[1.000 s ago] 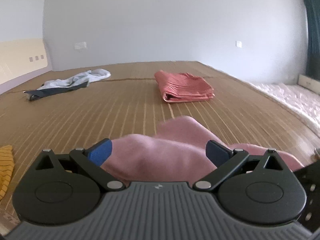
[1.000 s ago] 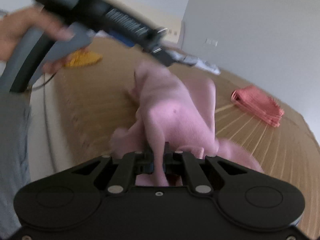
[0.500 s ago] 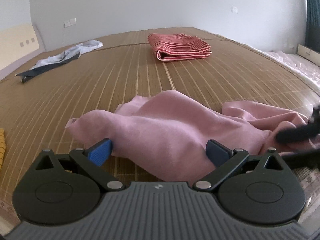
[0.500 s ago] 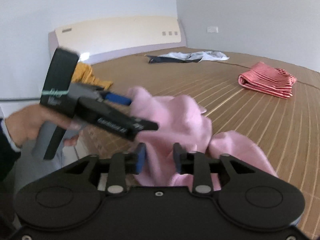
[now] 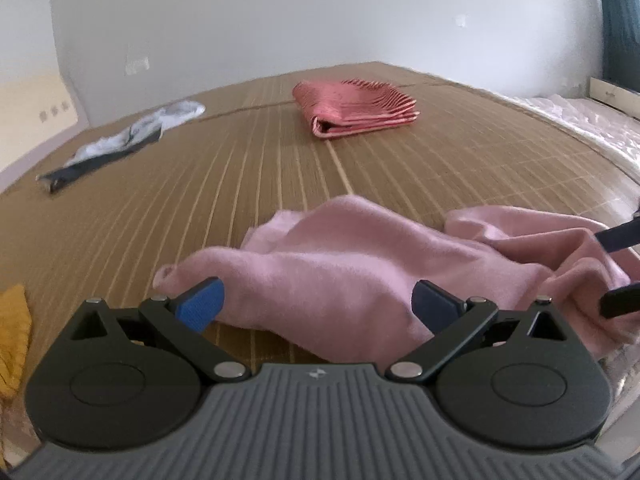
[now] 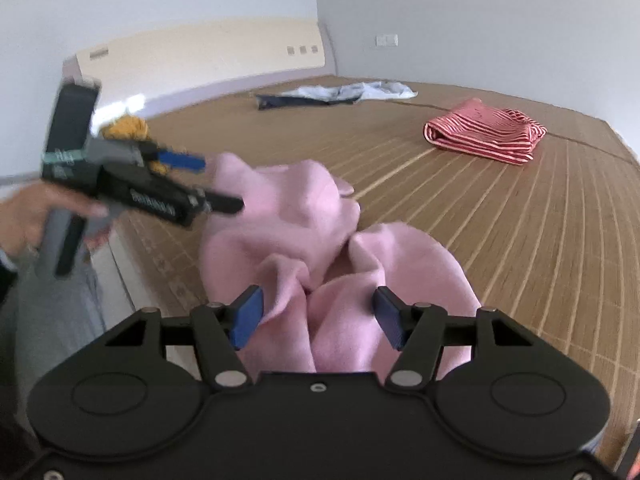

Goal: Fold clothes

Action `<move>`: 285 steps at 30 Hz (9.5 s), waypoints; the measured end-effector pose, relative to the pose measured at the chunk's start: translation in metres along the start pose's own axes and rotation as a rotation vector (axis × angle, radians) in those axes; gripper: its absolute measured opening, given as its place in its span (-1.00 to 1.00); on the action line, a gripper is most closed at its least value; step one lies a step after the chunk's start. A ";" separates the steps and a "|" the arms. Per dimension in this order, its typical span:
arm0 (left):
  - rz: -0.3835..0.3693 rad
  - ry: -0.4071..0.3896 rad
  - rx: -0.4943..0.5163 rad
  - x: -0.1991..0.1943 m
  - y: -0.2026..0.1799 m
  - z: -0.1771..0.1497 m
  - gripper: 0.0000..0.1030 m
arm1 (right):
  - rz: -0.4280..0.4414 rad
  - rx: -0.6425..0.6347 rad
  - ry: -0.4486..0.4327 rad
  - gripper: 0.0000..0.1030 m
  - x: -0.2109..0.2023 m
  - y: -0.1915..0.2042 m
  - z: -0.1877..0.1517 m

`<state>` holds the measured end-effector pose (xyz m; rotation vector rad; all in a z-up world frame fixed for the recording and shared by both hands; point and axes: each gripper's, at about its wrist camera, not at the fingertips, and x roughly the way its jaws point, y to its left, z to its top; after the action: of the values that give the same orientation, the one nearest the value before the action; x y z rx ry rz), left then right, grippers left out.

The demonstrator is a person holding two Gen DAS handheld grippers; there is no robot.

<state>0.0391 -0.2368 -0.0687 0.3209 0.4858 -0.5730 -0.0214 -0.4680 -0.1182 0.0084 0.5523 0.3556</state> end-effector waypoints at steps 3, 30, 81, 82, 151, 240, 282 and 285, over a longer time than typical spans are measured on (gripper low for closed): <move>-0.099 -0.060 0.021 -0.014 -0.007 0.008 0.98 | -0.010 -0.012 0.018 0.32 -0.005 -0.006 -0.003; -0.302 0.135 0.258 0.037 -0.135 -0.004 0.97 | -0.062 -0.026 0.091 0.55 -0.043 -0.005 -0.050; 0.050 -0.338 -0.115 -0.116 0.075 0.093 -0.32 | 0.284 0.296 -0.217 0.66 0.110 0.008 0.080; 0.047 -0.353 -0.105 -0.122 0.077 0.097 -0.32 | 0.314 0.309 -0.224 0.66 0.119 0.007 0.083; 0.110 -0.202 -0.064 -0.149 0.083 -0.012 -0.79 | 0.106 0.052 -0.394 -0.86 0.040 0.010 0.206; 0.488 -0.589 0.485 -0.151 -0.001 0.187 -0.85 | -0.306 -0.110 -0.862 -0.96 -0.158 0.004 0.189; 0.315 -0.126 -0.118 0.119 0.154 0.063 0.83 | -0.134 -0.296 0.081 -0.99 0.182 0.038 0.083; 0.257 -0.154 -0.167 0.114 0.159 0.052 0.83 | -0.226 -0.228 0.012 -0.99 0.168 0.006 0.112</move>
<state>0.2334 -0.1818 -0.0601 0.1739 0.3347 -0.3020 0.1672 -0.3966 -0.1080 -0.2738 0.5158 0.1963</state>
